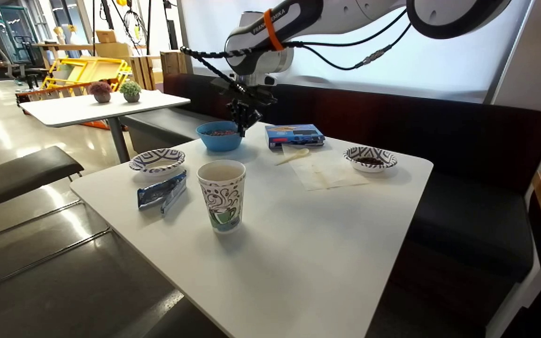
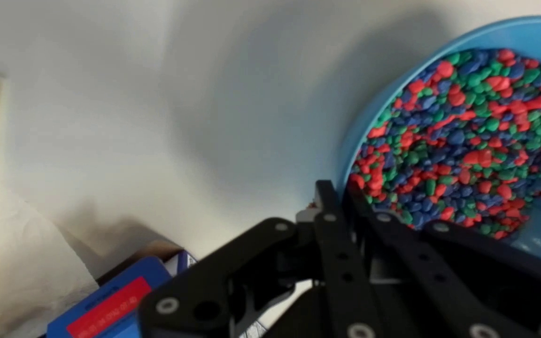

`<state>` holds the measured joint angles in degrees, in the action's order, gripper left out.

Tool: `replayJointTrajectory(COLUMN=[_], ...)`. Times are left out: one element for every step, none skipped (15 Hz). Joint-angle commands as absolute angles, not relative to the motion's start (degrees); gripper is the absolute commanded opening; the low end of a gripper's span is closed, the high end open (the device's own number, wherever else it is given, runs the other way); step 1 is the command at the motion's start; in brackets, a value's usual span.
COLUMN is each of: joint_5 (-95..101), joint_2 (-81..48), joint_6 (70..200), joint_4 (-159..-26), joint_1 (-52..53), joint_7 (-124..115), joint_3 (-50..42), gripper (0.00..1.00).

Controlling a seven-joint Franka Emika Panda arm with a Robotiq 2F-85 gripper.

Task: Move the cup and bowl to the left

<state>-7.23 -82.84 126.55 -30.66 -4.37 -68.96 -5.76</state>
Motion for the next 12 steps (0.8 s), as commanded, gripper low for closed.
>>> replayJointTrajectory(joint_5=[-7.8, -7.8, -7.8, -8.0, -8.3, -7.5, -7.6, -7.7, -7.7, -7.7, -7.7, -7.7], joint_2=[-81.8, -81.7, -81.6, -81.5, -81.5, -82.5, -82.3, -82.3, -82.2, -82.2, -82.2, -82.2], joint_6=[126.8, 126.5, 126.4, 126.2, 127.2, 126.7, 126.7, 126.7, 126.7, 126.7, 126.7, 126.7], joint_4=[-34.3, -34.4, -34.6, -34.7, -34.8, -31.3, -31.6, -31.7, -31.8, -31.8, -31.9, -31.9], joint_1=[-6.5, -7.2, -7.8, -8.6, -9.4, -8.1, -8.7, -9.1, -9.2, -9.2, -9.2, -9.2], joint_7=[-58.3, -55.5, -52.9, -49.3, -46.4, -52.5, -50.3, -49.1, -48.4, -48.2, -48.2, -48.2], joint_3=[-3.4, -2.8, -2.3, -1.4, -0.4, -2.1, -1.4, -1.0, -0.8, -0.8, -0.8, -0.8], gripper=[0.02, 0.02, 0.02, 0.02, 0.02, 0.07, 0.07, 0.07, 0.07, 0.07, 0.07, 0.07])
